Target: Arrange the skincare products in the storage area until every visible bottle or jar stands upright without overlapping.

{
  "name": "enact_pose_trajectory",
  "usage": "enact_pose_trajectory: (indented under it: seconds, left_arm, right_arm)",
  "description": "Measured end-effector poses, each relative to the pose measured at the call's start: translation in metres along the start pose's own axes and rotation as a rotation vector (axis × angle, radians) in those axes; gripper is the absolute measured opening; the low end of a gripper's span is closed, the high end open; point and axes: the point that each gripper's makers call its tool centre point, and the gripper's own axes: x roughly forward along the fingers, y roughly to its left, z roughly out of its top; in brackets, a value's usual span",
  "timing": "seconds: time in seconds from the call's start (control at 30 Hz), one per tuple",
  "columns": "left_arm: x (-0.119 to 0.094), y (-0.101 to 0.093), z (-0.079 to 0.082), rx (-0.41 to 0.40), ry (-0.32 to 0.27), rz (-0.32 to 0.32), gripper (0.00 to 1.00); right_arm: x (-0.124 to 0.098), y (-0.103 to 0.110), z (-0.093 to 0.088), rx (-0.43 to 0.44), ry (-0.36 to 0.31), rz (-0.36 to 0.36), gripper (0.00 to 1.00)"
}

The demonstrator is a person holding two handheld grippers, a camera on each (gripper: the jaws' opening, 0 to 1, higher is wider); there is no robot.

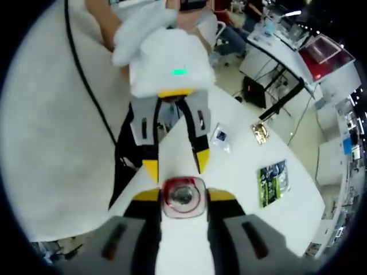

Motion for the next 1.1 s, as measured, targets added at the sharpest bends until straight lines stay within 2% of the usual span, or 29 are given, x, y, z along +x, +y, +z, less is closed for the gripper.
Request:
enact_pose_trajectory:
  seconds: [0.2, 0.43, 0.57, 0.73, 0.77, 1.0, 1.1]
  left_arm:
    - [0.004, -0.001, -0.001, 0.014, 0.020, -0.017, 0.43]
    - [0.006, -0.004, 0.000, 0.018, 0.029, -0.035, 0.42]
    - [0.008, -0.005, 0.000, 0.012, 0.032, -0.047, 0.42]
    - [0.006, -0.003, -0.005, -0.018, 0.039, -0.051, 0.42]
    - [0.005, -0.003, -0.006, -0.024, 0.038, -0.053, 0.42]
    - [0.005, -0.004, -0.015, -0.027, 0.058, -0.066, 0.41]
    - [0.004, -0.005, -0.016, -0.024, 0.057, -0.072, 0.41]
  right_arm:
    - [0.001, 0.001, 0.001, 0.071, -0.067, -0.011, 0.31]
    - [0.002, 0.002, 0.002, 0.250, -0.189, -0.027, 0.38]
    - [0.001, 0.001, -0.003, 0.306, -0.232, -0.059, 0.42]
    - [0.001, 0.002, -0.010, 0.438, -0.295, -0.094, 0.44]
    - [0.001, 0.002, -0.013, 0.492, -0.321, -0.099, 0.44]
    - [0.011, 0.006, -0.012, 0.700, -0.438, -0.099, 0.44]
    - [0.017, 0.004, -0.013, 0.775, -0.471, -0.122, 0.43]
